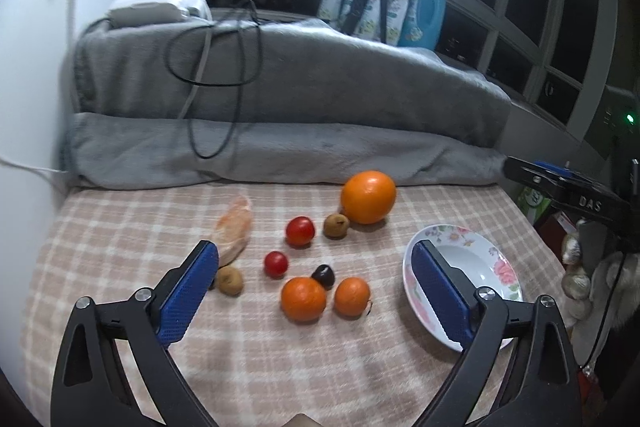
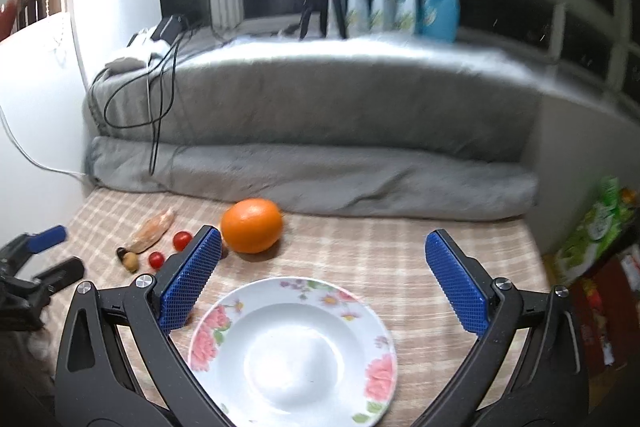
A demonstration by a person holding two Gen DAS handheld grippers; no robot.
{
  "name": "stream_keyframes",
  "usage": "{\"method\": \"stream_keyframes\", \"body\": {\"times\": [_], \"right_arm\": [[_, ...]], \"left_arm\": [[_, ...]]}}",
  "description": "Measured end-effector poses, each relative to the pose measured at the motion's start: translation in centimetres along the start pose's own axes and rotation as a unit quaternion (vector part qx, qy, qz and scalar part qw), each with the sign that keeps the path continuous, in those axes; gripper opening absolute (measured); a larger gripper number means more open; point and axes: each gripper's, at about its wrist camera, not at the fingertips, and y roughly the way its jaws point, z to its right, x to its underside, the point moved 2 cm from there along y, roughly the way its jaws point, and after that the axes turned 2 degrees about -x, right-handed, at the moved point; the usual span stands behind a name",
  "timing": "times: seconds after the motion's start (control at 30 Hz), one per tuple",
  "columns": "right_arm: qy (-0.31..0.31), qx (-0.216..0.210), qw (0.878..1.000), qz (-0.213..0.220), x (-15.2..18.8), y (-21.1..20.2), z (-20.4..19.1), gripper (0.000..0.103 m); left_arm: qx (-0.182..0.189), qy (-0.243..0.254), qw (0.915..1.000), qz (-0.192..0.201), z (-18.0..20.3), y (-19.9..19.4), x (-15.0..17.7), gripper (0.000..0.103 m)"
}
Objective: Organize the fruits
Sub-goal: 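Move the open right gripper toward the large orange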
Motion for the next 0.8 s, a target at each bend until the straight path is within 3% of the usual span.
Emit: {"method": "stream_keyframes", "body": {"times": [0.27, 0.37, 0.53, 0.8], "right_arm": [[0.059, -0.071, 0.993, -0.079, -1.1, 5.7, 1.7, 0.103], [0.073, -0.094, 0.987, -0.104, -1.3, 7.5, 1.8, 0.101], [0.127, -0.148, 0.969, -0.154, -1.1, 10.7, 2.1, 0.092], [0.169, -0.182, 0.948, -0.197, -1.0, 14.5, 1.5, 0.090]], "left_arm": [[0.041, 0.010, 0.9982, -0.043, 1.1, 4.5, -0.7, 0.088], [0.056, 0.014, 0.9965, -0.060, 1.6, 6.1, -0.9, 0.080], [0.073, 0.023, 0.9934, -0.086, 2.7, 9.0, -1.2, 0.074], [0.100, 0.013, 0.9878, -0.119, 3.4, 12.9, -1.9, 0.067]]}}
